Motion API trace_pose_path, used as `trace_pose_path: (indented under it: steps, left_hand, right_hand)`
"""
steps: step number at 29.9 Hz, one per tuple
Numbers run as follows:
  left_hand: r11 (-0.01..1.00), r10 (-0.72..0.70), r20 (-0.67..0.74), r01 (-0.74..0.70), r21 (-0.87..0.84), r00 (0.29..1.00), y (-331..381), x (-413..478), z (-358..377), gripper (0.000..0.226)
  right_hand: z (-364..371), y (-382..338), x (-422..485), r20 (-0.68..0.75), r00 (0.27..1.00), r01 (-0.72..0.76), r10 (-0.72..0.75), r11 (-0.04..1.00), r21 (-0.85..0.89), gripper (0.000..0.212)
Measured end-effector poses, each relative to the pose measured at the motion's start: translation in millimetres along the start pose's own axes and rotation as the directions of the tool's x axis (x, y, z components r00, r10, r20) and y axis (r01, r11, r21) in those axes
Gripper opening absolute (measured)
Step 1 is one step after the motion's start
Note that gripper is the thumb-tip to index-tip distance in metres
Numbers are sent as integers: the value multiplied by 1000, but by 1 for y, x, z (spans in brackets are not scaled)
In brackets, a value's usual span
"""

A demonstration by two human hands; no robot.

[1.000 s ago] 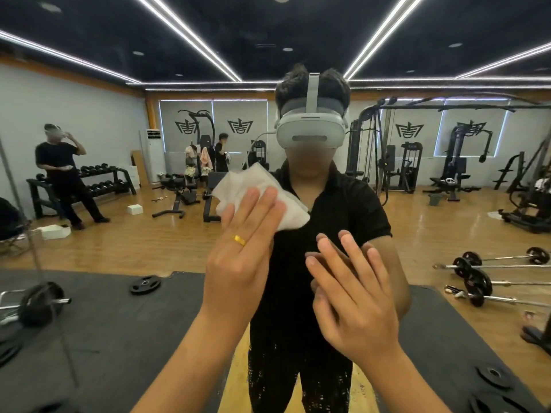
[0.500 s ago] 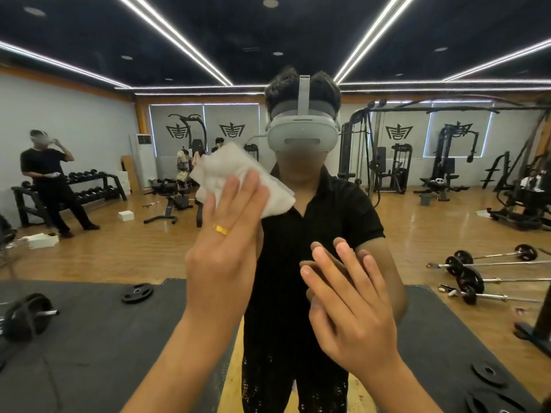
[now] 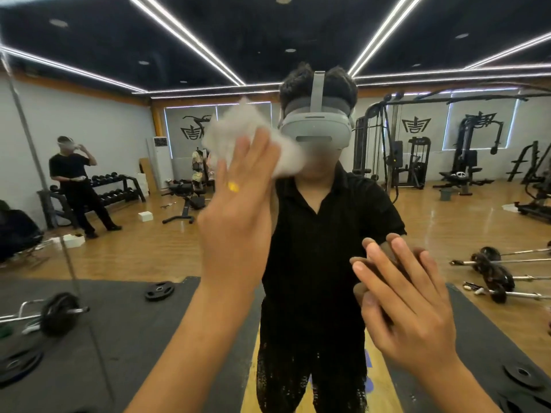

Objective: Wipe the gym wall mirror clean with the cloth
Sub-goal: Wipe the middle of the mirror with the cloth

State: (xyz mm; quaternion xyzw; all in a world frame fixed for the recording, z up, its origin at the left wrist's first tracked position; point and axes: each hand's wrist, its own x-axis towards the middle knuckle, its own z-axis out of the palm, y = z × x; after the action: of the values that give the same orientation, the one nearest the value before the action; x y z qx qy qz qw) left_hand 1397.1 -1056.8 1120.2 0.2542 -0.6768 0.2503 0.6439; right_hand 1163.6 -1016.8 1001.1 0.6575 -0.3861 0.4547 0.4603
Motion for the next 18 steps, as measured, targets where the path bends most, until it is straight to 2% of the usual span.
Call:
trace_pose_path:
  steps: [2,5,11,18]
  left_hand:
    - [1000,-18,25,18,9,1000,-15,-35,-15,35]
    - [999,-23,30,22,36,999,-39,-35,-26,35]
    - [989,-128,-99,119,-91,987,-46,11,-23,40]
    - [989,21,-60,-30,-148,998,3,38,20,50]
  right_hand:
    - [1,-1,0,-15,1000,9,-9,1000,-14,38]
    - [2,0,2,-21,999,26,-27,999,-32,43]
    - [1,-5,3,-36,999,4,-5,999,-32,46]
    - [-1,-7,5,-7,1000,-6,6,999,-48,44]
